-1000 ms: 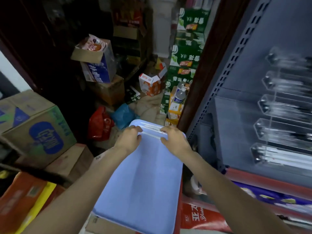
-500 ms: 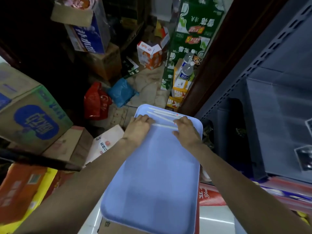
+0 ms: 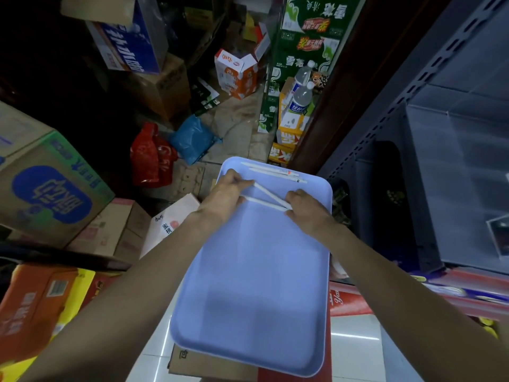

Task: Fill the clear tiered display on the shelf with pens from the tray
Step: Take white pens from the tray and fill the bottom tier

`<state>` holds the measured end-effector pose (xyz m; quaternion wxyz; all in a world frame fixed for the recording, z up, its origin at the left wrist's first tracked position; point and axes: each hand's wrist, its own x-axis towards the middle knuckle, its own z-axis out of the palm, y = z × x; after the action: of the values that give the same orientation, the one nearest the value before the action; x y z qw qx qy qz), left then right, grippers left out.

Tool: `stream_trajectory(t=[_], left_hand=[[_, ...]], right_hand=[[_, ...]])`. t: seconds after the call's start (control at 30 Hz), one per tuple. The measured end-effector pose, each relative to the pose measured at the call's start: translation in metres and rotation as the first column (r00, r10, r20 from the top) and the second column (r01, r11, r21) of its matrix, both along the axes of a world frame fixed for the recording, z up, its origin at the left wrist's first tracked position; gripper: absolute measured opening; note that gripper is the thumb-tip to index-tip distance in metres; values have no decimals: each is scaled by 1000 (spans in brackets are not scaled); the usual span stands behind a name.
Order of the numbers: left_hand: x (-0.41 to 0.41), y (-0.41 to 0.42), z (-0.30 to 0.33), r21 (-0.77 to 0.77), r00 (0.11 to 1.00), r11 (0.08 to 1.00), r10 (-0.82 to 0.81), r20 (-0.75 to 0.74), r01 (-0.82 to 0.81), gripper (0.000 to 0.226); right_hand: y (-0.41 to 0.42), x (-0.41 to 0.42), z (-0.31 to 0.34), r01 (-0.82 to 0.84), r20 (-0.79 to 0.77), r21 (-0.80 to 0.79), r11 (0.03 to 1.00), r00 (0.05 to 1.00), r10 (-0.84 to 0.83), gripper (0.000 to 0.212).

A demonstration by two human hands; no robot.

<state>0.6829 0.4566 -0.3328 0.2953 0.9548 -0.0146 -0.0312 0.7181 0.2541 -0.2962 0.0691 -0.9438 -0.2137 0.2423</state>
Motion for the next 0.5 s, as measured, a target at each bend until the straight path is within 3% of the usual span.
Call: stream_trajectory(t=[0.03,0.13,0.2,0.37,0.5], left_hand=[[-2,0,2,32,999,999,-26,-21,27,9],[-3,-3,3,57,995,995,-79,-68,83,40],[-6,-5,4,71,994,993,-90,-65,95,44],[-24,-16,14,79,995,992,-95,5,94,34],[-29,-13,36,20,992,999,-53,116,51,18]], right_hand=[[-2,-1,1,11,5,9,1000,1000,-11,19],[-9,-6,4,45,9,83,996,999,-46,18],[-14,-10,7,114,-18,168,979,993,-113,18],[-25,-19,29,326,-171,408,853,945,-280,13],[-25,-19,58,280,-116,460,842,960,-256,12]])
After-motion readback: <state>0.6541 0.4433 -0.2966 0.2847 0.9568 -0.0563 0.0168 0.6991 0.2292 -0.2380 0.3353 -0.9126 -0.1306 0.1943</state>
